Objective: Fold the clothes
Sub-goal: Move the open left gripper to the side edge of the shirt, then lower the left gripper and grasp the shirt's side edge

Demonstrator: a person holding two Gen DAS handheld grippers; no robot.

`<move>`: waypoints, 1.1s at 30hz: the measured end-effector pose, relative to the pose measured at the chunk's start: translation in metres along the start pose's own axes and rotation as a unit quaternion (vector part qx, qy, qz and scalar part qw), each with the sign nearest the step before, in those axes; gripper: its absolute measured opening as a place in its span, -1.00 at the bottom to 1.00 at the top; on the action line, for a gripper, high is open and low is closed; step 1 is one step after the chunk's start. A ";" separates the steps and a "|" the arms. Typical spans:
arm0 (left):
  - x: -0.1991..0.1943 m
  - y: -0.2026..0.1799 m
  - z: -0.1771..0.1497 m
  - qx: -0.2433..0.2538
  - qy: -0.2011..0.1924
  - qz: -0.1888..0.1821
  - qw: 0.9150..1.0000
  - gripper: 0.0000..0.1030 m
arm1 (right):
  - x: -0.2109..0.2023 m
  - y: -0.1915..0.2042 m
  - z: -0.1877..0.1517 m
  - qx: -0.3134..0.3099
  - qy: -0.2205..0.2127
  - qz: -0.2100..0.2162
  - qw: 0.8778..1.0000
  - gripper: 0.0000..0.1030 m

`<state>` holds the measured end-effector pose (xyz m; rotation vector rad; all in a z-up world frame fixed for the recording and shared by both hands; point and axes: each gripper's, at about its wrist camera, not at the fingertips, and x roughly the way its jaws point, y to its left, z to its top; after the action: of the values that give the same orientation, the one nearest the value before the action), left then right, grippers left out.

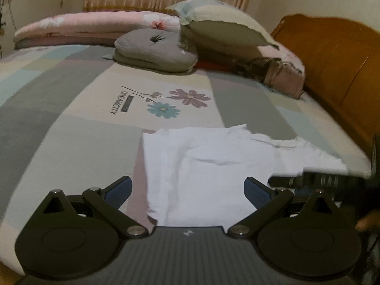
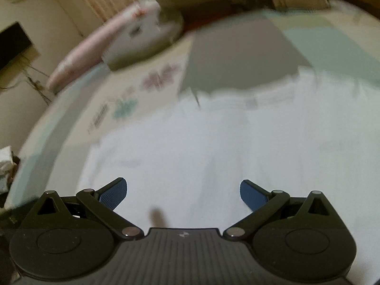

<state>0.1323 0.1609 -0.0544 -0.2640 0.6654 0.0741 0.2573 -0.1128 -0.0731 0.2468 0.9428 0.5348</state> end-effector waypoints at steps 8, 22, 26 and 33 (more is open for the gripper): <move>0.002 -0.001 -0.008 0.002 0.019 -0.031 0.999 0.94 | -0.042 0.014 -0.058 -0.011 0.016 0.008 1.000 1.00; 0.055 0.060 0.012 -0.088 0.106 -0.138 0.981 0.93 | -0.065 0.002 -0.068 -0.002 0.011 -0.001 1.000 1.00; 0.073 0.069 0.018 -0.110 0.129 -0.178 0.969 0.93 | -0.072 0.003 -0.064 -0.019 -0.005 0.003 1.000 1.00; 0.105 0.079 0.031 -0.126 0.155 -0.238 0.950 0.95 | -0.080 0.001 -0.052 -0.035 -0.043 -0.006 0.998 1.00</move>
<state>0.2209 0.2432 -0.1131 -0.6865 0.8895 -0.3559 0.1771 -0.1566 -0.0463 0.1990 0.8396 0.5415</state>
